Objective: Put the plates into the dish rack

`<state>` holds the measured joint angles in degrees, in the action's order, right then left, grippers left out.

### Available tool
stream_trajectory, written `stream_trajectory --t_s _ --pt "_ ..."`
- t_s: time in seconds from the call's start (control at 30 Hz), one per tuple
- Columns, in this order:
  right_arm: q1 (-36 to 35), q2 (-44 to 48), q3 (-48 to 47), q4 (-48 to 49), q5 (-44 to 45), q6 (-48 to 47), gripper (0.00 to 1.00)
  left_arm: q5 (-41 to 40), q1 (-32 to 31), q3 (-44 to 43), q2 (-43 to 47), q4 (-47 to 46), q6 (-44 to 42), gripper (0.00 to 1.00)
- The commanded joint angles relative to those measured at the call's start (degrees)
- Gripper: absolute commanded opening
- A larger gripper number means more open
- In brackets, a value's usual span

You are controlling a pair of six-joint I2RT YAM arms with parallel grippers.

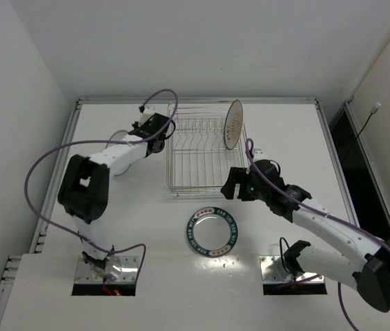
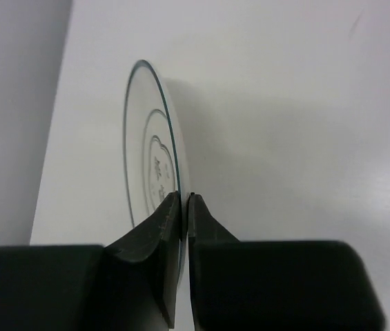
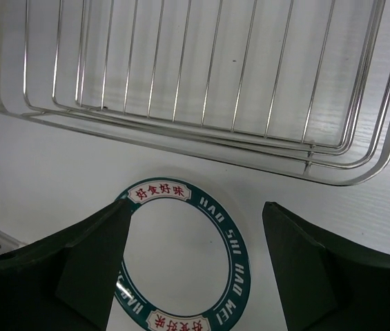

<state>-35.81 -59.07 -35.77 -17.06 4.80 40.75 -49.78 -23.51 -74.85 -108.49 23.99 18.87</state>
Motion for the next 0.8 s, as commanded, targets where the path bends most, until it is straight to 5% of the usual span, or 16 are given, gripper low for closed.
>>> stream_trajectory --t_s 0.0,0.17,0.23,0.37,0.77 --pt "2.5 2.1 3.5 6.9 -5.3 0.9 0.74 -2.4 -4.1 -5.8 15.1 -5.9 -0.1 0.0" --pt "6.1 17.6 13.2 13.2 -6.6 3.9 0.75 4.9 -11.5 -15.0 21.4 -19.4 -5.8 0.0" --pt "7.9 20.6 14.5 13.2 -6.6 4.6 0.75 15.4 -11.5 -15.6 21.9 -26.7 -3.7 0.0" --pt "9.9 20.7 14.5 12.7 -8.6 4.6 0.75 33.9 -9.8 -13.7 20.3 -39.7 10.5 0.0" --pt "16.7 20.0 16.3 13.2 -15.7 3.5 0.75 47.4 -5.9 0.3 7.8 -77.0 46.1 0.0"
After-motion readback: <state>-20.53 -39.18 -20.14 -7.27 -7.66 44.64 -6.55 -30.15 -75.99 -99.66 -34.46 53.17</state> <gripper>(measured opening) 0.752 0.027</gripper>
